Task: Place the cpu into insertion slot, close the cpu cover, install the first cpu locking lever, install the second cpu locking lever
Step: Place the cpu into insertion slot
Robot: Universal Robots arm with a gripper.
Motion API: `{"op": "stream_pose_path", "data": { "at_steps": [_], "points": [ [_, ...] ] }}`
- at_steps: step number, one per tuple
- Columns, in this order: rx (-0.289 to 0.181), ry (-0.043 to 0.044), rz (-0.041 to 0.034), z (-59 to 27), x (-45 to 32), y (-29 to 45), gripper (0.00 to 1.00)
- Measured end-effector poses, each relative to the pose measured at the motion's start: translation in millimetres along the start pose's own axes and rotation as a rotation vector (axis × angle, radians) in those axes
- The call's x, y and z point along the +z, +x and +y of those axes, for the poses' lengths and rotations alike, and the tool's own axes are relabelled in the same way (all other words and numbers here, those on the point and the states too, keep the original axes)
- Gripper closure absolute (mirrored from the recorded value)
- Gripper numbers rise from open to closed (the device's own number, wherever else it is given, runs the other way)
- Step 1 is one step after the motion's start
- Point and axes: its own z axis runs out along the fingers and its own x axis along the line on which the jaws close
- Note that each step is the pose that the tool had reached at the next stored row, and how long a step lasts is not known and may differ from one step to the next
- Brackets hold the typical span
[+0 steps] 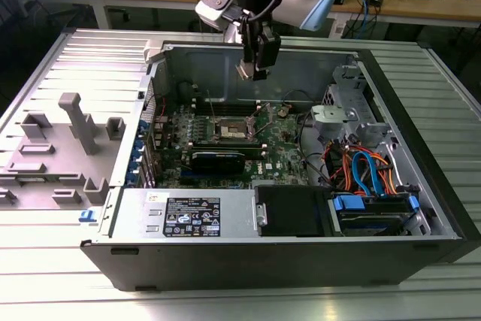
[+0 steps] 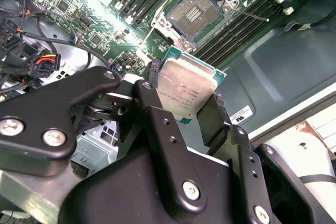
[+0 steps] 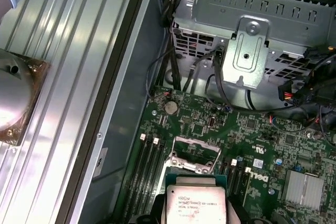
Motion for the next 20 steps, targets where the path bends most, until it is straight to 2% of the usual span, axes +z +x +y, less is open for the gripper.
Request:
{"op": "stream_pose_path", "data": {
  "at_steps": [5, 9, 13, 15, 20],
  "points": [
    [0.000, 0.0013, 0.0010, -0.1, 0.0, 0.0, 0.45],
    [0.002, 0.0209, 0.0062, -0.1, 0.1, 0.0, 0.45],
    [0.014, 0.0226, 0.0060, -0.1, 0.5, 0.0, 0.45],
    [0.035, 0.0219, 0.0047, -0.1, 1.3, 0.0, 0.45],
    [0.123, 0.0211, -0.0017, -0.4, 3.8, -0.1, 0.45]
  ]
}}
